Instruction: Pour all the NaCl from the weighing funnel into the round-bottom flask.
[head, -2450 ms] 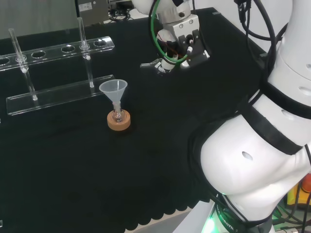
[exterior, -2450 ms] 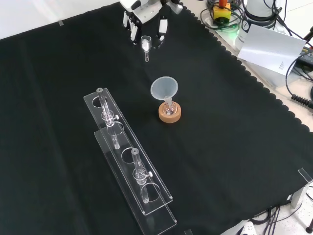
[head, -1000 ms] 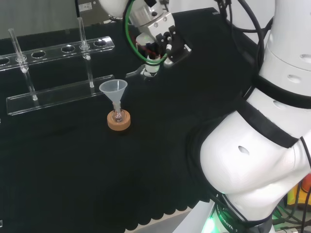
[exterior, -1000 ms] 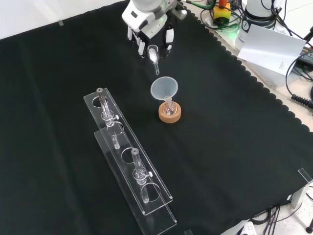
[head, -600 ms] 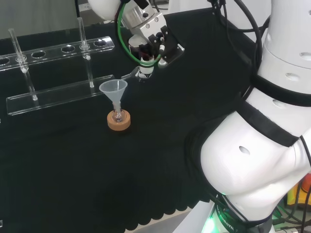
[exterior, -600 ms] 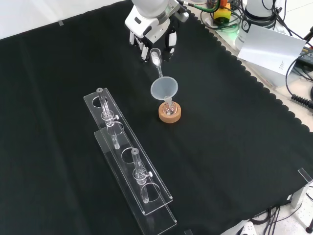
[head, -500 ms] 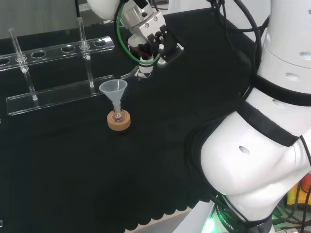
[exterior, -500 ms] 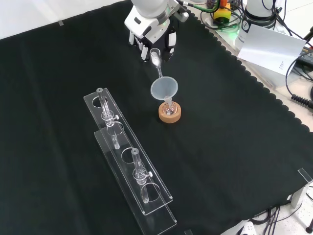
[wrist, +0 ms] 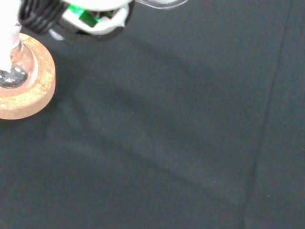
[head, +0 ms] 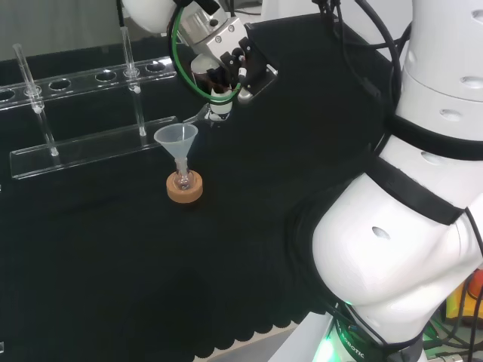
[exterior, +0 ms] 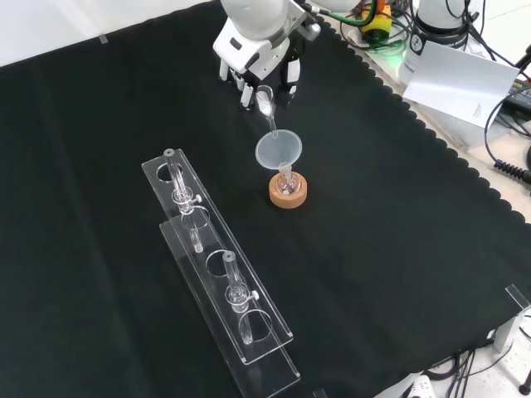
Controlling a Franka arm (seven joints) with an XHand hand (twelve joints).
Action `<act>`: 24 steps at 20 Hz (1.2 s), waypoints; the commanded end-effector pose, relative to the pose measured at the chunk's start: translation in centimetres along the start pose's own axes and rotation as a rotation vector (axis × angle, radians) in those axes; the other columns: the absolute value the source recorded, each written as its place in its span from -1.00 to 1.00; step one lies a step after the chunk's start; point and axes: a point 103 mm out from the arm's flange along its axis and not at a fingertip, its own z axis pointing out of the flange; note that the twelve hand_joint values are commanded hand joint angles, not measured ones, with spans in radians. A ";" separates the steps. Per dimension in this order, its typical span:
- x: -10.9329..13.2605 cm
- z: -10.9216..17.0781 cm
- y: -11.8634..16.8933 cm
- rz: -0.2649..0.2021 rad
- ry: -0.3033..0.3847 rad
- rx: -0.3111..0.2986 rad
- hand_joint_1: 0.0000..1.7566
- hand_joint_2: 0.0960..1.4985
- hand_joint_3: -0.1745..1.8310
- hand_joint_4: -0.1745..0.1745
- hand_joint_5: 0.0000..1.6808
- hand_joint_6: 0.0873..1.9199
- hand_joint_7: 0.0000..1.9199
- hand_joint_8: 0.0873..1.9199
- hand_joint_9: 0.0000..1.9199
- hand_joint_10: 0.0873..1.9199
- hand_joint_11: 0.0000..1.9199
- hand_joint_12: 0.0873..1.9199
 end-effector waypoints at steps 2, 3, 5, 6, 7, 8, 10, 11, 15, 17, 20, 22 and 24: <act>0.4 -0.5 -0.1 -0.004 -0.047 0.005 0.27 -0.14 -0.24 1.00 0.51 -0.39 0.43 -0.76 0.54 -1.00 0.08 -0.10; 0.5 -0.7 -0.1 -0.004 -0.052 0.003 0.27 -0.14 -0.24 1.00 0.51 -0.39 0.43 -0.76 0.54 -1.00 0.08 -0.10; 0.8 -0.9 -0.1 -0.003 -0.077 0.007 0.27 -0.14 -0.24 1.00 0.51 -0.39 0.43 -0.76 0.54 -1.00 0.08 -0.10; 0.8 -0.9 -0.1 -0.002 -0.084 0.008 0.27 -0.14 -0.24 1.00 0.51 -0.39 0.43 -0.76 0.54 -1.00 0.08 -0.10; 0.8 -1.0 0.0 -0.002 -0.091 0.010 0.27 -0.14 -0.24 1.00 0.51 -0.39 0.43 -0.76 0.54 -1.00 0.08 -0.10; 0.8 -1.0 0.0 -0.002 -0.100 0.011 0.27 -0.14 -0.24 1.00 0.51 -0.39 0.43 -0.76 0.54 -1.00 0.08 -0.10; 0.9 -1.0 0.0 -0.001 -0.124 0.014 0.27 -0.14 -0.24 1.00 0.51 -0.39 0.43 -0.76 0.54 -1.00 0.08 -0.10; 0.9 -1.0 0.0 -0.001 -0.129 0.015 0.27 -0.14 -0.24 1.00 0.51 -0.39 0.43 -0.76 0.54 -1.00 0.08 -0.10; 0.8 -1.2 -0.1 0.004 -0.148 0.021 0.27 -0.14 -0.24 1.00 0.51 -0.39 0.43 -0.76 0.54 -1.00 0.08 -0.10; 0.8 -1.4 -0.1 0.005 -0.160 0.025 0.27 -0.14 -0.24 1.00 0.51 -0.39 0.43 -0.76 0.54 -1.00 0.08 -0.10; 0.9 -1.6 0.0 0.008 -0.181 0.027 0.27 -0.14 -0.24 1.00 0.52 -0.40 0.43 -0.76 0.54 -1.00 0.08 -0.10; 0.9 -1.8 0.0 0.010 -0.194 0.027 0.27 -0.14 -0.24 1.00 0.52 -0.40 0.43 -0.77 0.54 -1.00 0.08 -0.10; 1.0 -2.1 0.0 0.009 -0.213 0.025 0.27 -0.14 -0.24 1.00 0.52 -0.40 0.43 -0.77 0.54 -1.00 0.08 -0.10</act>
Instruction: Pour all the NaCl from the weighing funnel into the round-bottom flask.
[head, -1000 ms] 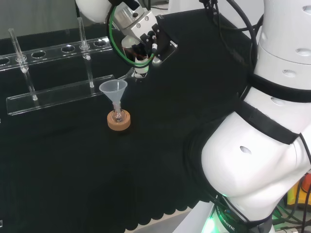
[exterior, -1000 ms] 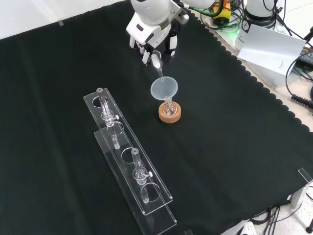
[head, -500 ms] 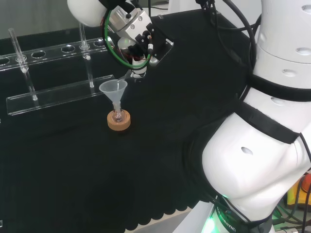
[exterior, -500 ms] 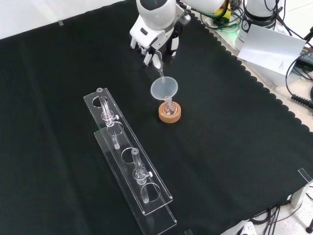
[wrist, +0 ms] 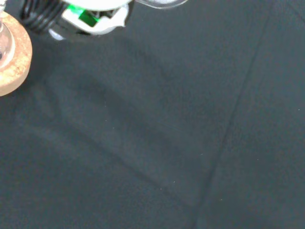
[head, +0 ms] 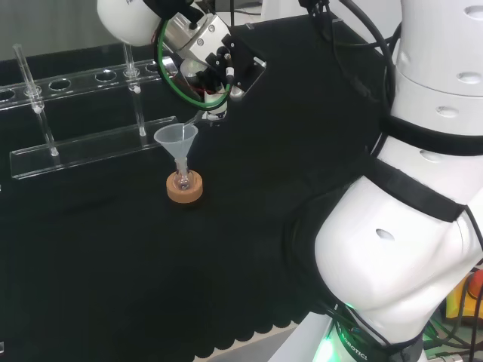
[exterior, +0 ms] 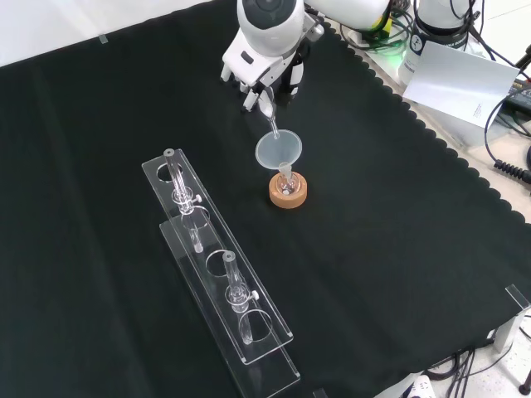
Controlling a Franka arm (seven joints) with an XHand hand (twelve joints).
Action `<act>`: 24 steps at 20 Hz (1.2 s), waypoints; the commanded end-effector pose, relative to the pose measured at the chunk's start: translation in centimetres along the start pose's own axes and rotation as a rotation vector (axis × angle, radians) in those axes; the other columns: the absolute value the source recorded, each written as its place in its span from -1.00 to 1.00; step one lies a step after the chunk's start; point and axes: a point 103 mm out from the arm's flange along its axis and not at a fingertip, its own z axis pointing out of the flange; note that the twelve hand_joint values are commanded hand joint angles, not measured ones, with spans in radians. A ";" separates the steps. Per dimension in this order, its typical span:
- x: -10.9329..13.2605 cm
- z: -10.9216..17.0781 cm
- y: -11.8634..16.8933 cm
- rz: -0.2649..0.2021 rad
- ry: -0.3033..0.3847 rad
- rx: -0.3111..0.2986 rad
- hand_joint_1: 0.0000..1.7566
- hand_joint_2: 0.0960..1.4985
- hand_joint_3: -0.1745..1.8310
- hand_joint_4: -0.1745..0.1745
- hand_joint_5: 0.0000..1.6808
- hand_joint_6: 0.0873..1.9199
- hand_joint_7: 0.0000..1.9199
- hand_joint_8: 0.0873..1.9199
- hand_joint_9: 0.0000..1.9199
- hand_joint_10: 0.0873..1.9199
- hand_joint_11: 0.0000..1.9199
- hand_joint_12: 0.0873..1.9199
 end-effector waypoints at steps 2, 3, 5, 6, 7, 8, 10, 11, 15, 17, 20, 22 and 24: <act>0.2 -0.7 0.0 0.002 -0.050 -0.002 0.27 -0.14 -0.24 1.00 0.52 -0.40 0.43 -0.77 0.54 -1.00 0.08 -0.10; 0.2 -0.8 -0.1 0.002 -0.058 -0.003 0.27 -0.14 -0.24 1.00 0.52 -0.40 0.43 -0.77 0.54 -1.00 0.08 -0.10; 0.2 -0.9 -0.1 0.002 -0.070 -0.002 0.28 -0.14 -0.24 1.00 0.52 -0.40 0.43 -0.77 0.54 -1.00 0.08 -0.11; 0.2 -1.0 -0.1 0.004 -0.076 -0.002 0.28 -0.14 -0.24 1.00 0.52 -0.40 0.43 -0.77 0.54 -1.00 0.08 -0.11; 0.1 -1.0 -0.1 0.006 -0.084 -0.001 0.28 -0.14 -0.24 1.00 0.52 -0.40 0.43 -0.77 0.54 -1.00 0.08 -0.11; 0.1 -1.0 -0.1 0.008 -0.092 0.000 0.28 -0.15 -0.24 1.00 0.52 -0.40 0.43 -0.77 0.54 -1.00 0.08 -0.11; 0.0 -1.1 -0.2 0.013 -0.106 0.002 0.28 -0.15 -0.24 1.00 0.52 -0.40 0.43 -0.77 0.54 -1.00 0.08 -0.11; 0.0 -1.1 -0.2 0.015 -0.113 0.003 0.28 -0.15 -0.24 1.00 0.52 -0.40 0.43 -0.77 0.54 -1.00 0.08 -0.11; -0.1 -1.1 -0.2 0.019 -0.138 0.005 0.28 -0.15 -0.24 1.00 0.52 -0.40 0.43 -0.77 0.54 -1.00 0.08 -0.11; 0.0 -1.2 -0.3 0.017 -0.152 0.005 0.28 -0.15 -0.24 1.00 0.52 -0.40 0.43 -0.77 0.54 -1.00 0.08 -0.11; 0.2 -1.4 -0.3 0.016 -0.171 0.004 0.28 -0.15 -0.24 1.00 0.52 -0.40 0.43 -0.77 0.54 -1.00 0.08 -0.11; 0.3 -1.4 -0.2 0.016 -0.182 0.006 0.28 -0.15 -0.24 1.00 0.52 -0.40 0.43 -0.78 0.54 -1.00 0.08 -0.11; 0.3 -1.4 -0.2 0.016 -0.190 0.008 0.28 -0.15 -0.24 1.00 0.52 -0.40 0.43 -0.78 0.54 -1.00 0.08 -0.11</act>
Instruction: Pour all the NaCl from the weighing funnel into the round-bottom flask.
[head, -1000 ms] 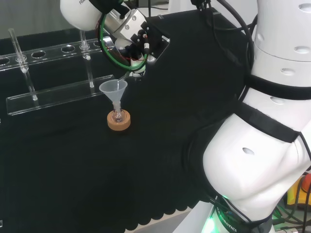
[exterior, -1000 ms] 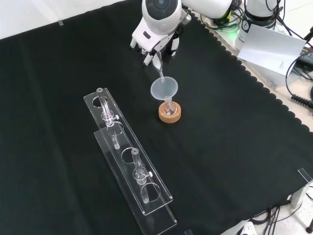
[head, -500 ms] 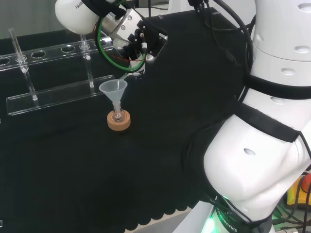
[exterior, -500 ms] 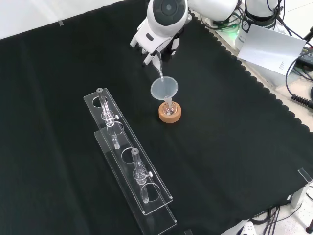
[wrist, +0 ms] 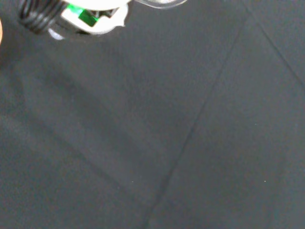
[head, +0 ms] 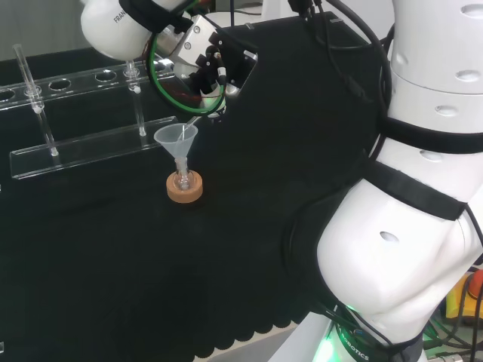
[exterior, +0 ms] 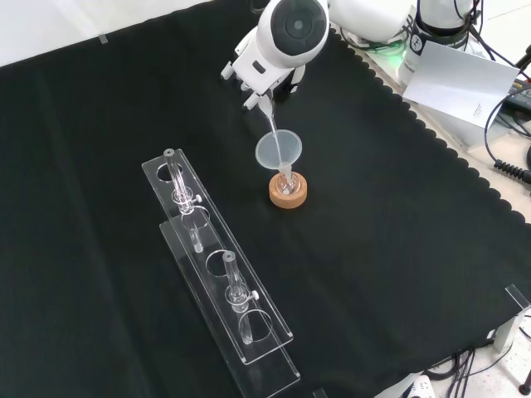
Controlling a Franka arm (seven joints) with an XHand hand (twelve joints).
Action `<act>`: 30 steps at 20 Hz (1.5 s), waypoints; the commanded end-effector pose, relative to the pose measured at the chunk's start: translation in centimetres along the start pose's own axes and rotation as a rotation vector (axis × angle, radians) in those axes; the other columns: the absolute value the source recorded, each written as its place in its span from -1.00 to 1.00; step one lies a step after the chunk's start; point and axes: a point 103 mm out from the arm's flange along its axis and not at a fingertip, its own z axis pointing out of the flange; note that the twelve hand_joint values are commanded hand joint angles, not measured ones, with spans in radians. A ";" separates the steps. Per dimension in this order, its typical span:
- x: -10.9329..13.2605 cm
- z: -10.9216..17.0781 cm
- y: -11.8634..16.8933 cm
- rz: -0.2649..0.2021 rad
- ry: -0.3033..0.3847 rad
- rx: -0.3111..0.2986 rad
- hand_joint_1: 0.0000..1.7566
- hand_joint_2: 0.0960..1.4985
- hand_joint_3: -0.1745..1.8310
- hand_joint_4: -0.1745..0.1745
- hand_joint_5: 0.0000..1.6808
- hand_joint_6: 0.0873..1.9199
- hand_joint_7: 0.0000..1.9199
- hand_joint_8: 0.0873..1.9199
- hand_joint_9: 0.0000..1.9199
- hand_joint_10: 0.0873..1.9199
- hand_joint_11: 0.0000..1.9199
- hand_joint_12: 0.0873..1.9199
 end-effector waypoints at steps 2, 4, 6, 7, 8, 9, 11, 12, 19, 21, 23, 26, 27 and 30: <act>0.1 0.0 0.1 -0.001 -0.025 0.004 0.28 -0.15 -0.24 1.00 0.52 -0.40 0.43 -0.78 0.54 -1.00 0.08 -0.11; 0.1 0.0 0.0 0.001 -0.031 0.005 0.28 -0.15 -0.24 1.00 0.52 -0.40 0.43 -0.78 0.54 -1.00 0.08 -0.11; 0.0 -0.1 0.0 0.002 -0.037 0.005 0.28 -0.15 -0.24 1.00 0.52 -0.40 0.43 -0.78 0.54 -1.00 0.08 -0.11; 0.0 -0.1 0.0 0.002 -0.037 0.005 0.28 -0.15 -0.24 1.00 0.52 -0.40 0.43 -0.78 0.54 -1.00 0.08 -0.11; 0.0 -0.2 0.0 0.003 -0.040 0.006 0.28 -0.15 -0.24 1.00 0.52 -0.40 0.43 -0.78 0.54 -1.00 0.08 -0.11; 0.0 -0.2 0.0 0.002 -0.043 0.007 0.28 -0.15 -0.24 1.00 0.52 -0.40 0.43 -0.78 0.54 -1.00 0.08 -0.11; 0.1 -0.4 0.1 0.003 -0.049 0.008 0.28 -0.15 -0.24 1.00 0.52 -0.40 0.43 -0.78 0.54 -1.00 0.08 -0.11; 0.1 -0.5 0.1 0.002 -0.049 0.010 0.28 -0.15 -0.24 1.00 0.52 -0.40 0.43 -0.78 0.54 -1.00 0.08 -0.11; 0.3 -0.9 0.3 -0.001 -0.081 0.025 0.28 -0.15 -0.24 1.00 0.52 -0.41 0.43 -0.78 0.54 -1.00 0.08 -0.11; 0.4 -1.0 0.3 -0.001 -0.095 0.027 0.28 -0.15 -0.24 1.00 0.52 -0.41 0.43 -0.78 0.54 -1.00 0.08 -0.11; 0.4 -1.1 0.3 0.001 -0.112 0.031 0.28 -0.15 -0.24 1.00 0.52 -0.41 0.43 -0.79 0.54 -1.00 0.08 -0.11; 0.4 -1.2 0.2 0.003 -0.128 0.034 0.28 -0.15 -0.24 1.00 0.52 -0.41 0.43 -0.79 0.54 -1.00 0.08 -0.11; 0.4 -1.3 0.2 0.004 -0.133 0.035 0.28 -0.15 -0.24 1.00 0.52 -0.41 0.43 -0.79 0.54 -1.00 0.08 -0.11; 0.5 -1.5 0.2 0.004 -0.146 0.034 0.28 -0.15 -0.24 1.00 0.52 -0.41 0.43 -0.79 0.54 -1.00 0.08 -0.11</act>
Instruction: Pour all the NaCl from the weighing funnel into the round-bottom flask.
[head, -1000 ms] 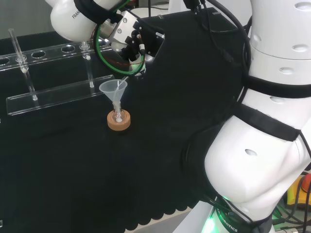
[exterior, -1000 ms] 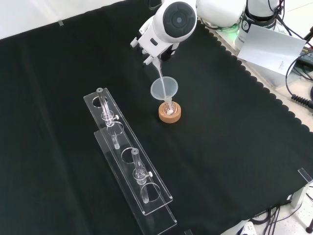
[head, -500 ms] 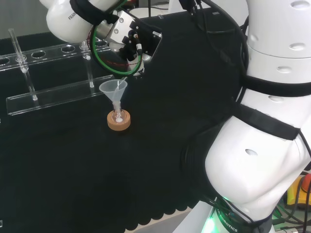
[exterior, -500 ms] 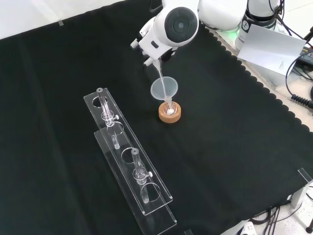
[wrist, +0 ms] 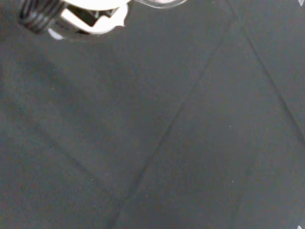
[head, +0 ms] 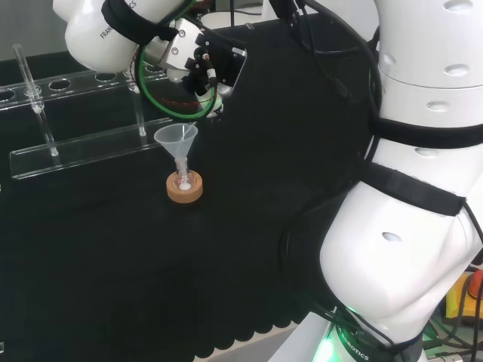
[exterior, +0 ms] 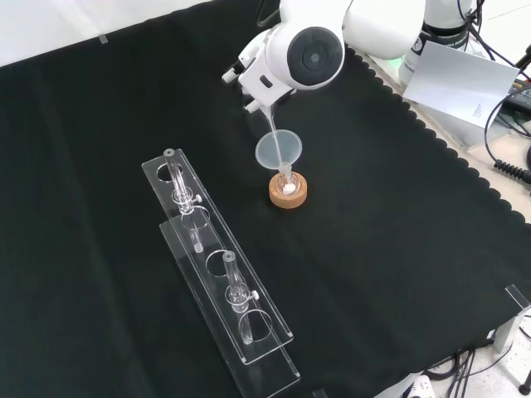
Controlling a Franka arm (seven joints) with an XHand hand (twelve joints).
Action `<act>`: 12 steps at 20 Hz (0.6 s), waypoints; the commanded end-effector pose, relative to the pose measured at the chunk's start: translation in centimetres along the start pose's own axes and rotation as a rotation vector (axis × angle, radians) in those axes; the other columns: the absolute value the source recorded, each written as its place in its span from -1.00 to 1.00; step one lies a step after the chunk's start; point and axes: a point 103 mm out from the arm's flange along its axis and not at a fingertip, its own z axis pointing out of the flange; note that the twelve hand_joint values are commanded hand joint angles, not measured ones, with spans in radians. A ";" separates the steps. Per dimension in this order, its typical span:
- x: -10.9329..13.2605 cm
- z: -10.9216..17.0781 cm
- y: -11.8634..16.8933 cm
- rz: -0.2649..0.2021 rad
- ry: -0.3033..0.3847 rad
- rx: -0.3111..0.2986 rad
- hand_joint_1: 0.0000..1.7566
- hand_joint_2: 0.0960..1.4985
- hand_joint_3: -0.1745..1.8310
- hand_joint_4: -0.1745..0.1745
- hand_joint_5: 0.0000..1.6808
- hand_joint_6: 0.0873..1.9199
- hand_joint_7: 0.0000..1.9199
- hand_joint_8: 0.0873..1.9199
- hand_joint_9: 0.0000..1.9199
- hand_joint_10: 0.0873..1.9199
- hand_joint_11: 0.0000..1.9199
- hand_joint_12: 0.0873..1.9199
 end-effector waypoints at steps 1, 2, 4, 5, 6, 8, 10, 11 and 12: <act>0.1 -0.4 -0.1 0.003 -0.024 0.000 0.28 -0.15 -0.24 1.00 0.52 -0.41 0.43 -0.79 0.54 -1.00 0.08 -0.11; 0.1 -0.5 -0.1 0.002 -0.027 0.000 0.28 -0.15 -0.24 1.00 0.52 -0.41 0.43 -0.79 0.54 -1.00 0.08 -0.11; 0.2 -0.7 -0.1 0.002 -0.040 0.000 0.28 -0.15 -0.24 1.00 0.52 -0.41 0.43 -0.79 0.54 -1.00 0.08 -0.11; 0.2 -0.7 -0.1 0.001 -0.043 0.001 0.28 -0.15 -0.24 1.00 0.52 -0.41 0.43 -0.79 0.54 -1.00 0.08 -0.11; 0.3 -0.8 -0.1 0.000 -0.048 0.002 0.28 -0.15 -0.24 1.00 0.52 -0.41 0.43 -0.79 0.54 -1.00 0.08 -0.11; 0.3 -1.0 -0.1 0.000 -0.058 0.003 0.28 -0.15 -0.24 1.00 0.52 -0.41 0.43 -0.79 0.54 -1.00 0.08 -0.11; 0.4 -1.2 0.0 -0.001 -0.068 0.005 0.28 -0.15 -0.24 1.00 0.52 -0.41 0.43 -0.79 0.54 -1.00 0.08 -0.11; 0.4 -1.3 0.0 -0.001 -0.071 0.004 0.28 -0.15 -0.24 1.00 0.52 -0.41 0.43 -0.79 0.54 -1.00 0.08 -0.11; 0.5 -1.4 0.0 -0.003 -0.075 0.003 0.28 -0.15 -0.24 1.00 0.53 -0.41 0.43 -0.79 0.54 -1.00 0.08 -0.11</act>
